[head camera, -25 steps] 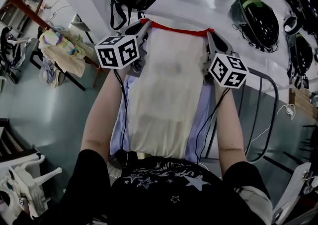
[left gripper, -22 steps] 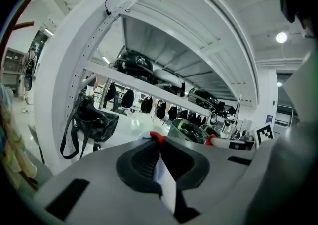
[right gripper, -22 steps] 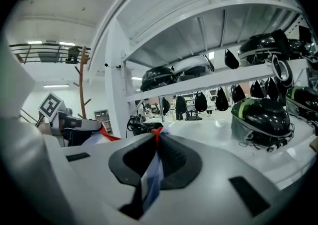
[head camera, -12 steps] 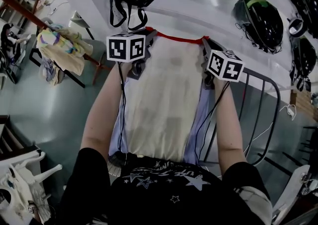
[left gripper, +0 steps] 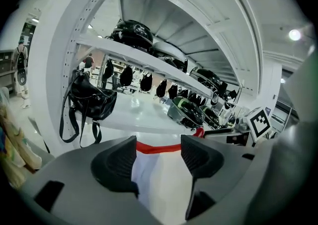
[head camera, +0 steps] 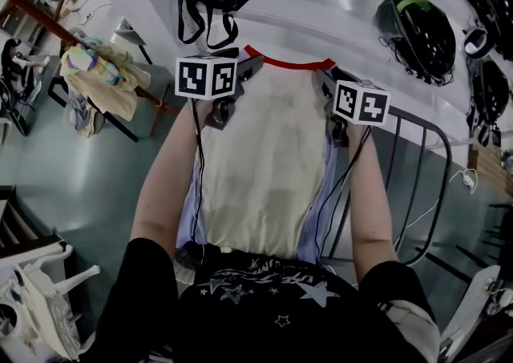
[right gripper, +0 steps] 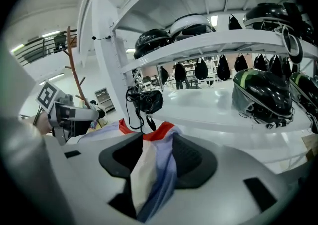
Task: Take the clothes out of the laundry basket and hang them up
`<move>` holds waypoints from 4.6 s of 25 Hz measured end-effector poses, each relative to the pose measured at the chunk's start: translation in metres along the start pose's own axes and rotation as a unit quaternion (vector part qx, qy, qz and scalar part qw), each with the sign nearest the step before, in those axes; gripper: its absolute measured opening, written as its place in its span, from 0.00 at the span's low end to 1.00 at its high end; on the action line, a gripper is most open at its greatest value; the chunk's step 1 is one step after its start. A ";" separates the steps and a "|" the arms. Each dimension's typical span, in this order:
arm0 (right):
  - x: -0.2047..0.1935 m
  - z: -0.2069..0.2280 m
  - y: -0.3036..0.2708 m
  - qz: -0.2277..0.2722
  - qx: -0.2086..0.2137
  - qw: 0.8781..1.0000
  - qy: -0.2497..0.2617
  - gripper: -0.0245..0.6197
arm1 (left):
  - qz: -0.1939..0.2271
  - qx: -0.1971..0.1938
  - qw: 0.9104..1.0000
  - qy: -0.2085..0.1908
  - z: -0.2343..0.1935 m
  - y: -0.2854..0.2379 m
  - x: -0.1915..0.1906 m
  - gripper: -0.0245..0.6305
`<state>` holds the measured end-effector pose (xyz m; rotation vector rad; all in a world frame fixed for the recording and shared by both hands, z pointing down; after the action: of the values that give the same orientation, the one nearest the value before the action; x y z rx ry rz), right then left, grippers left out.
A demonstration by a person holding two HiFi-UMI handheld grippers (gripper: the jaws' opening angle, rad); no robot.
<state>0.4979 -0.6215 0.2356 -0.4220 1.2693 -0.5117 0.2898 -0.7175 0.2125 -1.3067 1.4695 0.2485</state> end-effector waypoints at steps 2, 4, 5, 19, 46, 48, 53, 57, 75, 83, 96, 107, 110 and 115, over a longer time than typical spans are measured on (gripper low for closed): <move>0.000 -0.002 0.005 0.000 0.001 1.000 -0.001 0.34 | 0.013 0.001 1.000 0.000 0.002 0.008 0.003 0.47; 0.003 -0.003 0.014 0.008 -0.004 1.000 -0.004 0.34 | 0.027 0.004 1.000 0.000 0.003 0.020 0.008 0.48; 0.004 -0.004 0.020 0.013 -0.006 1.000 -0.006 0.34 | 0.033 0.010 0.999 -0.002 0.004 0.027 0.010 0.48; 0.012 -0.089 0.153 0.131 -0.014 0.991 0.020 0.31 | 0.148 0.025 0.983 -0.103 0.077 0.178 0.012 0.40; -0.203 -0.276 0.296 0.192 -0.004 0.980 0.050 0.06 | 0.155 0.089 0.976 -0.124 0.113 0.404 -0.232 0.12; -0.220 -0.283 0.295 0.187 0.006 0.980 0.062 0.06 | 0.138 0.102 0.977 -0.130 0.113 0.407 -0.256 0.12; -0.265 -0.289 0.311 0.178 0.024 0.980 0.086 0.06 | 0.105 0.129 0.979 -0.121 0.123 0.414 -0.313 0.12; -0.309 -0.277 0.340 0.165 0.035 0.981 0.092 0.06 | 0.085 0.154 0.979 -0.100 0.149 0.417 -0.358 0.12; -0.575 -0.215 0.398 0.012 0.069 0.997 -0.037 0.06 | -0.032 0.205 0.974 -0.088 0.264 0.430 -0.547 0.12; -0.654 -0.225 0.352 -0.083 0.069 0.989 -0.097 0.06 | -0.068 0.190 0.977 -0.076 0.237 0.412 -0.582 0.21; -0.751 -0.274 0.272 -0.159 0.028 0.977 -0.136 0.06 | -0.114 0.161 0.978 -0.067 0.170 0.437 -0.666 0.21; -0.851 -0.278 0.176 -0.225 0.010 0.972 0.071 0.17 | -0.143 0.153 0.977 -0.048 0.117 0.392 -0.745 0.21; -0.872 -0.279 0.158 -0.229 0.008 0.969 0.088 0.20 | -0.150 0.150 0.976 -0.041 0.106 0.379 -0.765 0.21; -0.895 -0.277 0.127 -0.205 0.006 0.964 0.168 0.25 | -0.157 0.142 0.977 -0.039 0.091 0.367 -0.793 0.21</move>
<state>0.0556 -0.0051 0.7996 -0.6116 1.5093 -0.9727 -0.1172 -0.0637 0.6350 -1.2561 1.1623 -0.1135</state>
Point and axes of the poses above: the fingertips, and each gripper's own axes: y backward along the fingers, z to its right, x out of its top, the point moved 4 cm from there along y, backward along the fingers
